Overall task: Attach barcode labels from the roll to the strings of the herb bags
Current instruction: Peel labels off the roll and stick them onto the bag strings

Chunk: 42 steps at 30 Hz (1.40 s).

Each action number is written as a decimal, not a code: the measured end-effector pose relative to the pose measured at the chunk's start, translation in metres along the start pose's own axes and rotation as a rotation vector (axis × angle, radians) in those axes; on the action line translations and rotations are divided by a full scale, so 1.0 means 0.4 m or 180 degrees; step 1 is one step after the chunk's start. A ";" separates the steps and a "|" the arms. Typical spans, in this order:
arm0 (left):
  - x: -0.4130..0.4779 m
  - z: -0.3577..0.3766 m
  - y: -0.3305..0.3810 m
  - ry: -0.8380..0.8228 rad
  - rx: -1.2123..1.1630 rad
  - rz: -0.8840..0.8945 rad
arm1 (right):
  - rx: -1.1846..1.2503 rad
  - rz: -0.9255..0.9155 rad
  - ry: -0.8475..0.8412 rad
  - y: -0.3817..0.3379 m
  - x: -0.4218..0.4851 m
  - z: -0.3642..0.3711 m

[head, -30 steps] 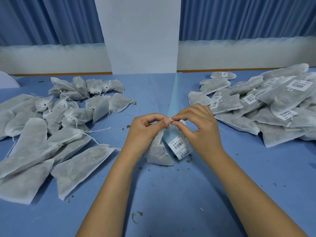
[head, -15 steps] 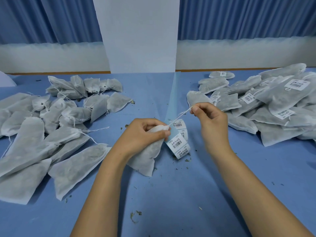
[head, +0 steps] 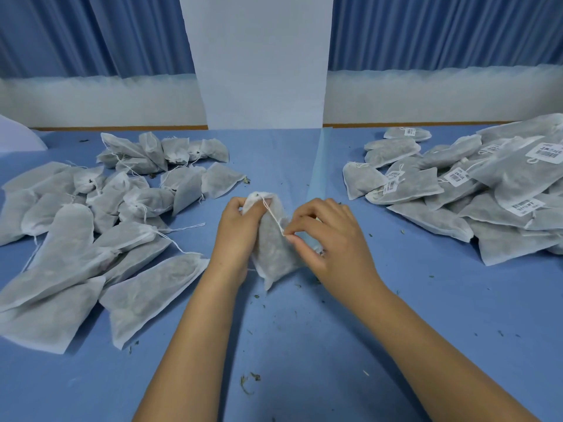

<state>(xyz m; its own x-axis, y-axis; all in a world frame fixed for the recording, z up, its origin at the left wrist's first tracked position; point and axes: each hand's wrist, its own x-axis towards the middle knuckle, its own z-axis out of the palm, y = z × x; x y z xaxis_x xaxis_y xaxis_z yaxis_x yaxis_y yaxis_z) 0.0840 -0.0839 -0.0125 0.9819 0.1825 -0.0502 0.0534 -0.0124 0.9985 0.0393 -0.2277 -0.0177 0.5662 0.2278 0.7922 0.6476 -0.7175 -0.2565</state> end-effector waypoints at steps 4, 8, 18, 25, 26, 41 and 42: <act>-0.009 0.004 0.018 -0.0393 -0.1050 -0.0078 | 0.0328 0.0624 -0.0341 -0.002 -0.006 0.000; -0.017 0.008 0.037 -0.0823 -0.1923 0.0146 | 0.0815 0.1028 -0.0472 0.001 -0.003 -0.011; -0.044 0.019 0.018 -0.1068 0.0132 0.1428 | 0.1184 0.1232 0.0030 0.006 0.006 -0.014; -0.043 0.008 0.021 -0.1207 0.0429 0.1406 | 0.1298 0.1301 0.0304 0.011 0.017 -0.030; -0.045 0.007 0.021 -0.1235 0.0430 0.1392 | 0.1298 0.1282 0.0286 0.009 0.017 -0.032; -0.032 -0.004 0.018 -0.0842 0.0369 0.1729 | 0.1593 0.1704 -0.0441 0.086 0.035 -0.120; -0.027 -0.005 0.018 -0.0752 0.0320 0.1705 | 0.1497 0.1778 -0.0837 0.104 0.030 -0.134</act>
<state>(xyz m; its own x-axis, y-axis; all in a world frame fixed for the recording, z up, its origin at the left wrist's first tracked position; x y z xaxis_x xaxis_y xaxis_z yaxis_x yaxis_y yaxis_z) 0.0733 -0.0841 -0.0049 0.8900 -0.0985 0.4452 -0.4553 -0.1375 0.8797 0.0457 -0.2903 0.0109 0.9367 0.1055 0.3339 0.3457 -0.4304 -0.8338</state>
